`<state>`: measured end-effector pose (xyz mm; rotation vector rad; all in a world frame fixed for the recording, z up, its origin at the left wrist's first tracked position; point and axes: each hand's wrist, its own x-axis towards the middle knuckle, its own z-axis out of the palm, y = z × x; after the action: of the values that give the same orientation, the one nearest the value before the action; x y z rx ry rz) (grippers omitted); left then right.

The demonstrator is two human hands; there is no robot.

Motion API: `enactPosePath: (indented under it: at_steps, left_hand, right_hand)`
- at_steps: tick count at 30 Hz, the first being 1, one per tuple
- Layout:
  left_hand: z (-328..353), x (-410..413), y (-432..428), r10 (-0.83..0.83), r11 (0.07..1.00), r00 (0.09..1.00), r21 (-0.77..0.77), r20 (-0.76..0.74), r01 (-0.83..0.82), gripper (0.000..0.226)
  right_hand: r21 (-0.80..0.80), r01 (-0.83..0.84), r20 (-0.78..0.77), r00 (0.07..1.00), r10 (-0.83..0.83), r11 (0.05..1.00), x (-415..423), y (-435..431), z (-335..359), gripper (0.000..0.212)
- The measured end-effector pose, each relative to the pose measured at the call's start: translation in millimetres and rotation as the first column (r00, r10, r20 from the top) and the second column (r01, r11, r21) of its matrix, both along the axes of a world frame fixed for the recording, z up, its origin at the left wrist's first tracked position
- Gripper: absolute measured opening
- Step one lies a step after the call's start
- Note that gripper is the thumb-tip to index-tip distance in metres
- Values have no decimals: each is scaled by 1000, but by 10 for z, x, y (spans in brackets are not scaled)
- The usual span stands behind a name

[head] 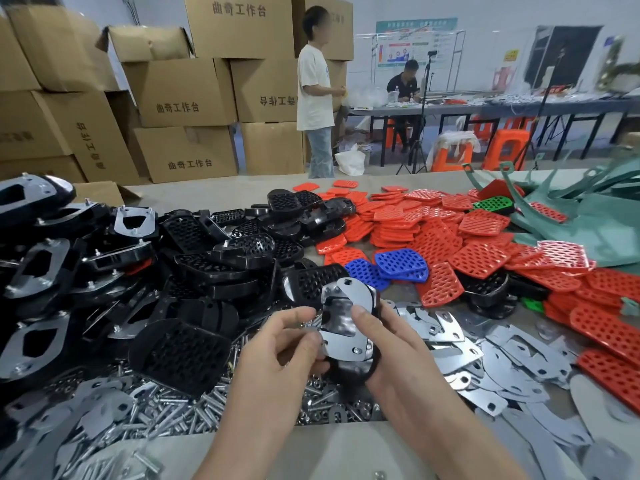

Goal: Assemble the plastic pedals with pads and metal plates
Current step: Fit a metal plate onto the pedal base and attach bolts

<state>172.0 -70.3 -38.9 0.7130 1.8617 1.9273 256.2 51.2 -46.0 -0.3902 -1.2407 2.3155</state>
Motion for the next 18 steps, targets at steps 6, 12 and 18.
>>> enactPosePath:
  at_steps: [6,12,18]
  left_hand:
    - [-26,25,43,15,999,990,34,138,-20,16]
    - [-50,7,39,35,998,994,-50,103,-30,10]
    - [-25,0,-11,-52,997,998,-51,-26,51,27]
  right_hand:
    - [28,22,-13,1000,-21,999,-3,-6,-11,28]
    - [43,16,-22,1000,-15,999,3,17,-12,27]
    - [-49,1,-38,999,-3,999,14,34,1,26]
